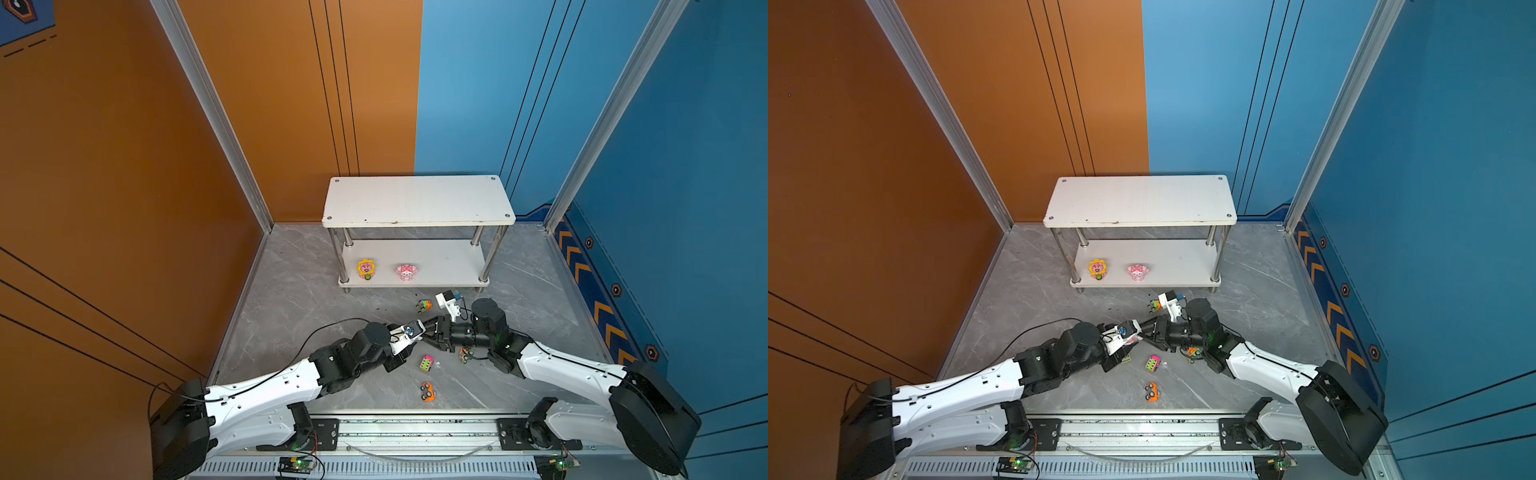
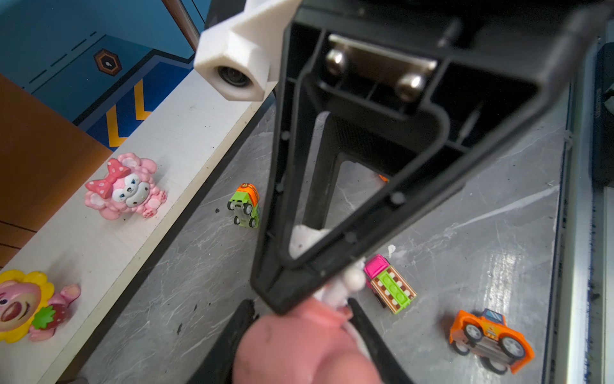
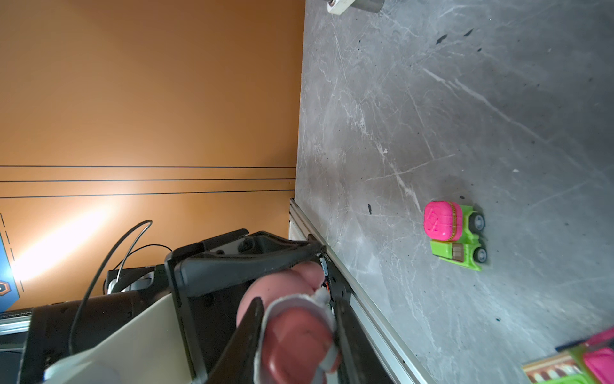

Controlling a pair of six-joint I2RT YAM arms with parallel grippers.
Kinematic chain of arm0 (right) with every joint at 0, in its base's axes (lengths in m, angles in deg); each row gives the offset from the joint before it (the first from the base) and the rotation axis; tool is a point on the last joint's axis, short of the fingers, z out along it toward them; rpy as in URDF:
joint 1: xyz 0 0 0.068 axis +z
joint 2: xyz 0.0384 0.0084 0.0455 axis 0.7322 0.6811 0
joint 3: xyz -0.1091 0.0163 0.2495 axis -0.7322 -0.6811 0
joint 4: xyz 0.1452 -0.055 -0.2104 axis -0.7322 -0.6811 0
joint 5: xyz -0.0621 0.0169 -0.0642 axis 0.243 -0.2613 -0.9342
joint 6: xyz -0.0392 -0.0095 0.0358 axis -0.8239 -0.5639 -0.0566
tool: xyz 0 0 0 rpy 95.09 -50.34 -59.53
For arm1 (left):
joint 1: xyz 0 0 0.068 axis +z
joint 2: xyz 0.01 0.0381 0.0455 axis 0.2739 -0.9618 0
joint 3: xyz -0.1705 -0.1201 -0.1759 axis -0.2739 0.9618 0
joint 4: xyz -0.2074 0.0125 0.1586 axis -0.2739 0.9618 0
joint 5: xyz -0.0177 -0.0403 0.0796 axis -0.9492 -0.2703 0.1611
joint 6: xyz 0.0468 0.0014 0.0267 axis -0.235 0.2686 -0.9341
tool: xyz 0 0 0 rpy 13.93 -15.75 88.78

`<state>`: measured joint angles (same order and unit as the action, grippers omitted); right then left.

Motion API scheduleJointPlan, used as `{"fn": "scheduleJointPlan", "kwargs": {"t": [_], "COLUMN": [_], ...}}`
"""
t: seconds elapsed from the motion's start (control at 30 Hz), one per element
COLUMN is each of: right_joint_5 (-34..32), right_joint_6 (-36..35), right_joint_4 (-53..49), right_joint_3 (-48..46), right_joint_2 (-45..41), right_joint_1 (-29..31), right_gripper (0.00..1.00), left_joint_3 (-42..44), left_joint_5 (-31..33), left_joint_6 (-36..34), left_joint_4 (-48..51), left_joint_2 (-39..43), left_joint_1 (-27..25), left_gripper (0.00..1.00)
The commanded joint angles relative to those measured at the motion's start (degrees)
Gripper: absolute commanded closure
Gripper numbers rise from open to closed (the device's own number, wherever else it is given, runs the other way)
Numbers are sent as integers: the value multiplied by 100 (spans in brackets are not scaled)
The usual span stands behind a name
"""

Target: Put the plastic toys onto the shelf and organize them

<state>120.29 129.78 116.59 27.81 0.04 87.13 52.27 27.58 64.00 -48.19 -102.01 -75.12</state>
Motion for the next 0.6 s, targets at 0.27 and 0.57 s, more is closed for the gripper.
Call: {"fn": "scheduleJointPlan", "kwargs": {"t": [0.27,0.57], "right_joint_5": [-2326,-2894], "right_joint_6": [-3059,-3121], "right_joint_4": [-4265,-5089], "right_joint_3": [970,591], "right_joint_2": [-1236,-2163], "right_joint_1": [127,-575], "right_gripper": [33,33], "left_joint_3": [-971,-2053], "left_joint_5": [798,912], "left_joint_6": [255,760], "left_joint_4": [1762,3779], "left_joint_2": [-585,-1825], "left_joint_1": [-647,-802], "left_gripper": [98,99]}}
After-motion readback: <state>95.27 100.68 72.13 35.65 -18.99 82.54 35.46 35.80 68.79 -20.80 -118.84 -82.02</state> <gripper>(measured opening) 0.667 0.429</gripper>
